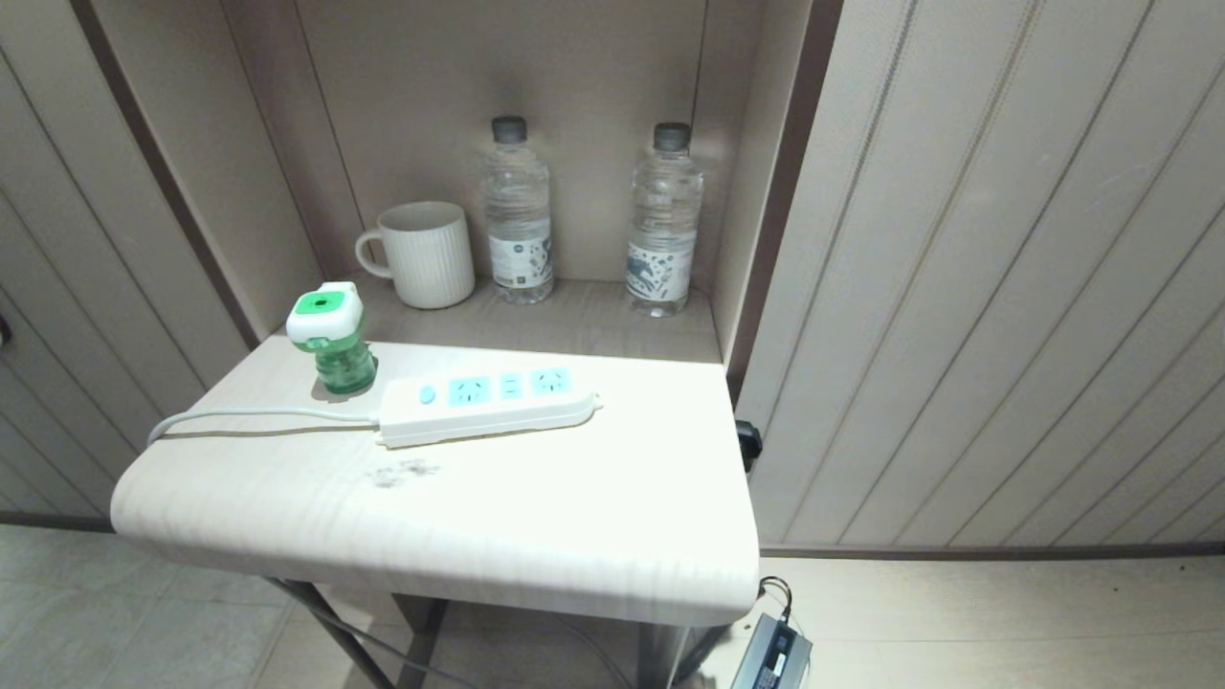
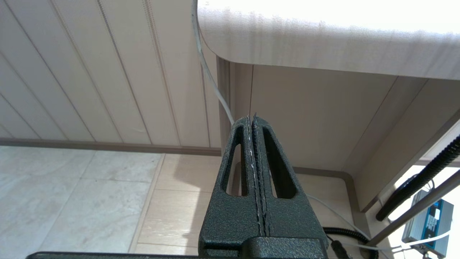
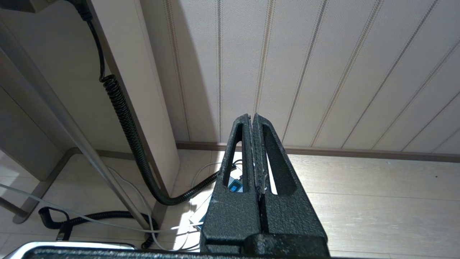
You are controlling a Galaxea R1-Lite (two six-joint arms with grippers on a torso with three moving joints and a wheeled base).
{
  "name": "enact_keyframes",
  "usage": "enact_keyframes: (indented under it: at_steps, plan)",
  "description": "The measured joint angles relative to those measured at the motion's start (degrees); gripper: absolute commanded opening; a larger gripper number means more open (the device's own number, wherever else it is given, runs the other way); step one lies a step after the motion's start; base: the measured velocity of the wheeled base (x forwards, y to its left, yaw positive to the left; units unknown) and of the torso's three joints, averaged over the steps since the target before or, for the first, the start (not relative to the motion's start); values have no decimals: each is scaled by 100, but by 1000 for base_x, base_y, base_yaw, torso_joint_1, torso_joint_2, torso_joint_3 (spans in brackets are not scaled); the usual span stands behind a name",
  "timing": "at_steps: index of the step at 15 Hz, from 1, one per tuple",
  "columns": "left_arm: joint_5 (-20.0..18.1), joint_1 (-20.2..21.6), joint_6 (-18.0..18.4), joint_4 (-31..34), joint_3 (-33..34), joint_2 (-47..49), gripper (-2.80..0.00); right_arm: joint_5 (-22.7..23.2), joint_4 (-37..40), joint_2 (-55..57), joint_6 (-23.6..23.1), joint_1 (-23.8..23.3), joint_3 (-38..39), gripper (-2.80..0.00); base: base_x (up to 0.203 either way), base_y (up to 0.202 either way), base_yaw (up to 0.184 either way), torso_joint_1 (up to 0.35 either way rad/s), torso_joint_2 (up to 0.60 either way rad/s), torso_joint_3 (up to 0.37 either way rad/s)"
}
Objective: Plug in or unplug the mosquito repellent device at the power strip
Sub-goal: Pick up the mosquito repellent liquid
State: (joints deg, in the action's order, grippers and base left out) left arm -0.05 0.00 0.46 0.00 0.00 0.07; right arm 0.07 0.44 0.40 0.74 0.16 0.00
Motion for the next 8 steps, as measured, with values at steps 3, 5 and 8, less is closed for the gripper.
enact_keyframes:
  at_steps: [3,5,8]
  plan:
    - [5,0,-33,-11,0,0,-280,0,0,0,11,0,0,-280,0,0,0,0,0,0]
    - [5,0,-41,-10,0,0,-280,0,0,1,13,0,0,-280,0,0,0,0,0,0]
    - [-16,0,43,-4,0,-2,-280,0,0,4,13,-2,0,-280,0,0,0,0,0,0]
